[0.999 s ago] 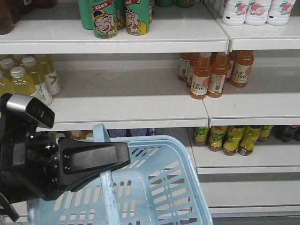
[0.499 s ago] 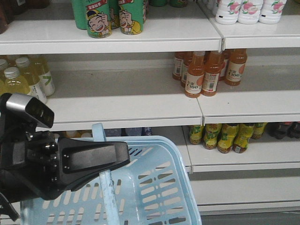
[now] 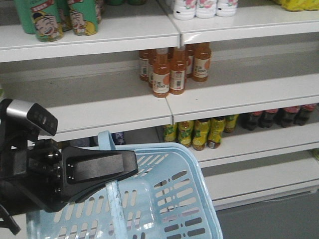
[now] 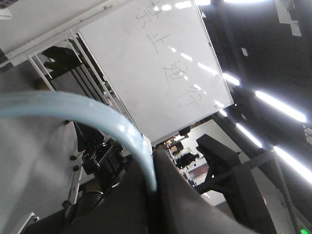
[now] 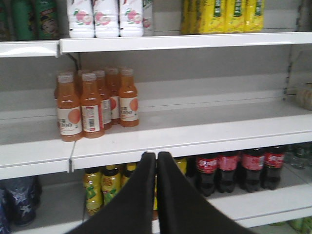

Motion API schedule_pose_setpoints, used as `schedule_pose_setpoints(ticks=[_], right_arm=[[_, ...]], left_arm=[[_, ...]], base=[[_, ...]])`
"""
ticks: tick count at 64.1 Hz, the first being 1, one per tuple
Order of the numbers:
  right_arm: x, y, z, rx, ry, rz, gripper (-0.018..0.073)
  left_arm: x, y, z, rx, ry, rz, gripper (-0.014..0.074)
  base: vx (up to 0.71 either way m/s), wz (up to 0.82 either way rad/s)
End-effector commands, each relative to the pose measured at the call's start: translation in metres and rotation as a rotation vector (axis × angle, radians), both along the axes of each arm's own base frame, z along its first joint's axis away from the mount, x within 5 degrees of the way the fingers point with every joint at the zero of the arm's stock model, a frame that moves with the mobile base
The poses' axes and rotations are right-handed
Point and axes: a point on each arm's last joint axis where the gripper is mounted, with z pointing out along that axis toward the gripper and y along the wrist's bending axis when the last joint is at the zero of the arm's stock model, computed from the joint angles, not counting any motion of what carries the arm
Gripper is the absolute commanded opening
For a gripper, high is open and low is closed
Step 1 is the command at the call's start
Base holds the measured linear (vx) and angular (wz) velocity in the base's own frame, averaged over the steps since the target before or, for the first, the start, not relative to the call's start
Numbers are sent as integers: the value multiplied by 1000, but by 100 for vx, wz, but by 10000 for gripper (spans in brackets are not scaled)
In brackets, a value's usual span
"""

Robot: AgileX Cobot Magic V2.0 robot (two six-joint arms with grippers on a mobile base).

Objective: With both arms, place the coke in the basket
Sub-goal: 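Drive the base, carrying the basket, to the aisle with the cola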

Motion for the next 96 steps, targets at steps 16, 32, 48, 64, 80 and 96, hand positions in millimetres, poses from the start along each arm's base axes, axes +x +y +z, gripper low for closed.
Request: schedule_pose_setpoints(ticks=[16,32,48,64,80,96], right_arm=[[0,2,3,-16,-54,15,-5],[0,2,3,-16,-54,15,-5],[0,2,3,-16,-53,15,-5],[0,2,3,-16,-53,15,-5],[0,2,3,-16,-53,15,-5],[0,2,3,-16,-53,15,-5]], left_arm=[[-12,2,27,-173,-67,-103,-6],[-12,2,27,-173,-67,-103,-6],[-12,2,27,-173,-67,-103,-6],[-12,2,27,-173,-67,-103,-6],[-12,2,27,-173,-67,-103,-6],[-12,2,27,-173,-67,-103,-6]], base=[[-7,-53],[-9,-49],[-9,-41],[-10,-39],[-11,-43],[-11,-43]])
